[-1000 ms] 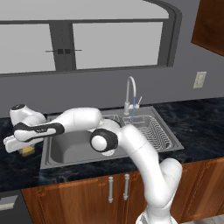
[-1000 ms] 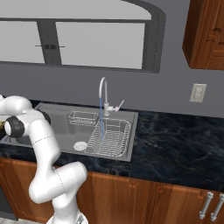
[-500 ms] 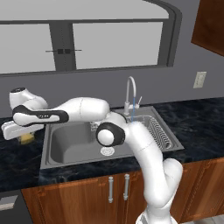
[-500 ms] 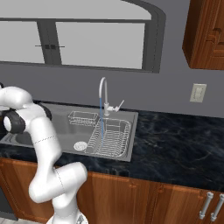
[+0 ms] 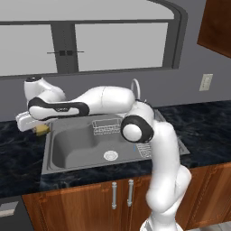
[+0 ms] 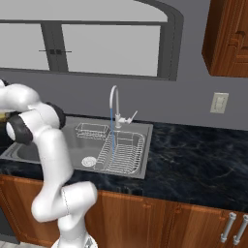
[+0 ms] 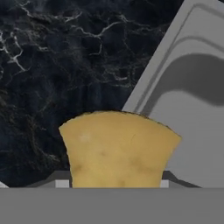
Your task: Soak the sponge with water for a few seconds and then drop it inside the sink.
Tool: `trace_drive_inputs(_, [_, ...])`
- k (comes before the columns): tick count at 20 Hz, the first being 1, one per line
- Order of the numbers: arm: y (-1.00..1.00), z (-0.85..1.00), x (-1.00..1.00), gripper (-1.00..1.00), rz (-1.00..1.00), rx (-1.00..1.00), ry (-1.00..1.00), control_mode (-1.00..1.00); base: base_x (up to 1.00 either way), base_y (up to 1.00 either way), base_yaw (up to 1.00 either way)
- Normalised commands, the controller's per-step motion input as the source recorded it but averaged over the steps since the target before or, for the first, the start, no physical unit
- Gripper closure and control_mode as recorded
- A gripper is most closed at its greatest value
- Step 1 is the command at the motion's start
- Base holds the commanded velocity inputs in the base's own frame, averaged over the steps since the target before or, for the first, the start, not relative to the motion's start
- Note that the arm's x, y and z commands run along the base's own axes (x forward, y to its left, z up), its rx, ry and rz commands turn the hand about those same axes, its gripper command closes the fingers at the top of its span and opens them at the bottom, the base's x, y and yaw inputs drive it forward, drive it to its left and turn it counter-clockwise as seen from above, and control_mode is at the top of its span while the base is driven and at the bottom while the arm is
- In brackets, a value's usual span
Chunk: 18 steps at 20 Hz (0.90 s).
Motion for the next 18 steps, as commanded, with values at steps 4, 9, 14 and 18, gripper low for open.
trace_drive_inputs(4, [-0.96, 0.33, -0.28, 1.0, 0.0, 0.17, -0.18, -1.0, 0.0, 0.0, 0.0])
trace_drive_inputs(9, [-0.81, 0.0, -0.52, 1.0, 0.0, 0.13, -0.16, -1.0, 0.0, 0.0, 0.0])
trace_drive_inputs(14, [-0.65, 0.17, -0.27, 1.0, 0.0, 0.08, -0.14, -1.0, 0.0, 0.0, 0.0])
trace_drive_inputs(18, [-0.39, 0.38, -0.05, 1.0, 0.0, 0.02, -0.04, -1.0, 0.0, 0.0, 0.0])
